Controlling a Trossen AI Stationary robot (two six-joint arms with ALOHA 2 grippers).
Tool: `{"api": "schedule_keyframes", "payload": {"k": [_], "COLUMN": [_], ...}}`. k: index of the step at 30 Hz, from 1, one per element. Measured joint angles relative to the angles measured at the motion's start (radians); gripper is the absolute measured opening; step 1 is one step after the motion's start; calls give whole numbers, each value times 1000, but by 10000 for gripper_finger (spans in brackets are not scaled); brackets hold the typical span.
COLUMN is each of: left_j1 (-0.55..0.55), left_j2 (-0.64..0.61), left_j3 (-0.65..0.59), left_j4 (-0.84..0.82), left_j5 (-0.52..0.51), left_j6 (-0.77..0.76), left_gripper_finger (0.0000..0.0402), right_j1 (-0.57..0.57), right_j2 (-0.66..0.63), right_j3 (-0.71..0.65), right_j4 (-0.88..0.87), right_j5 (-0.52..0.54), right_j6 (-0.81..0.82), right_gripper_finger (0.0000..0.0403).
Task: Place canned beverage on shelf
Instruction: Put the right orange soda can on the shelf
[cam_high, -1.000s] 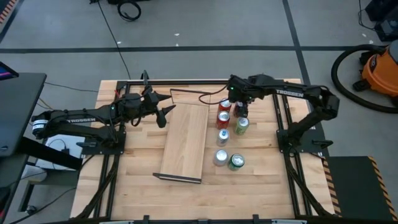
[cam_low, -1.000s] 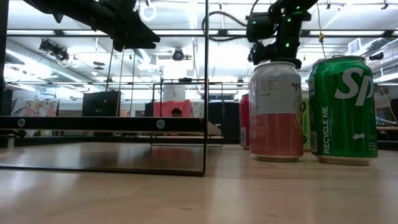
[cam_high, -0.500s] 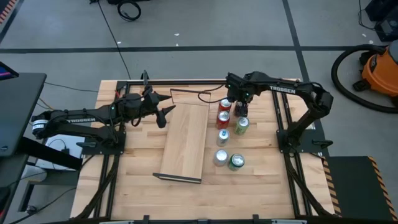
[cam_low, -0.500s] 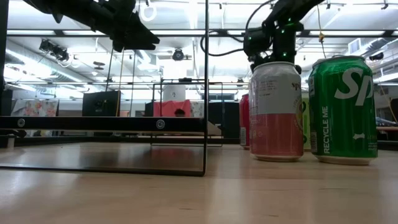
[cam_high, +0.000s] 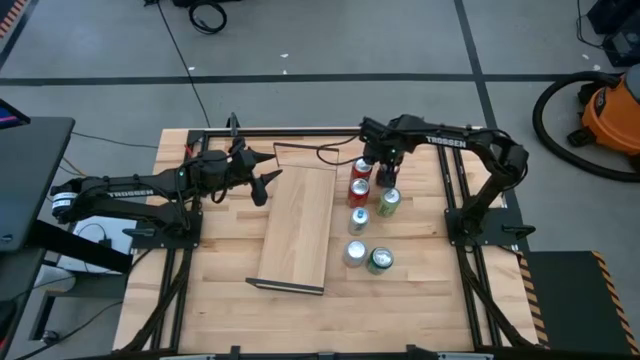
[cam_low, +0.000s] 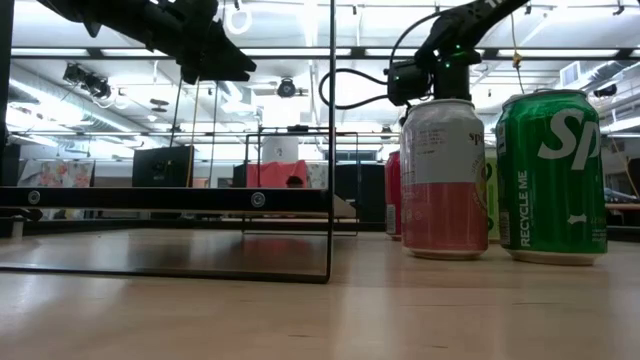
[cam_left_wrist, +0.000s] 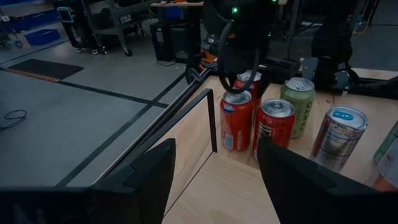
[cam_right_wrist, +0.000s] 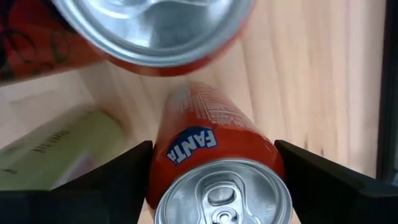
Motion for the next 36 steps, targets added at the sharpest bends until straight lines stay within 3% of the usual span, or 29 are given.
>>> {"api": "schedule_keyframes", "payload": {"k": [13,27,36], "left_j1": [0,0,0], "left_j2": [0,0,0], "left_j3": [0,0,0], "left_j4": [1,-1,-7], "left_j5": [0,0,0], "left_j6": [0,-6,-7], "left_gripper_finger": [238,238,238], "right_j1": [-25,-14,66], "right_j2": [-6,-7,-7], "right_j3": [38,248,375], "right_j4": [-88,-294,-364], "right_j5": [15,5,-1], "right_j6": [194,279,310], "right_gripper_finger": [326,326,326]}}
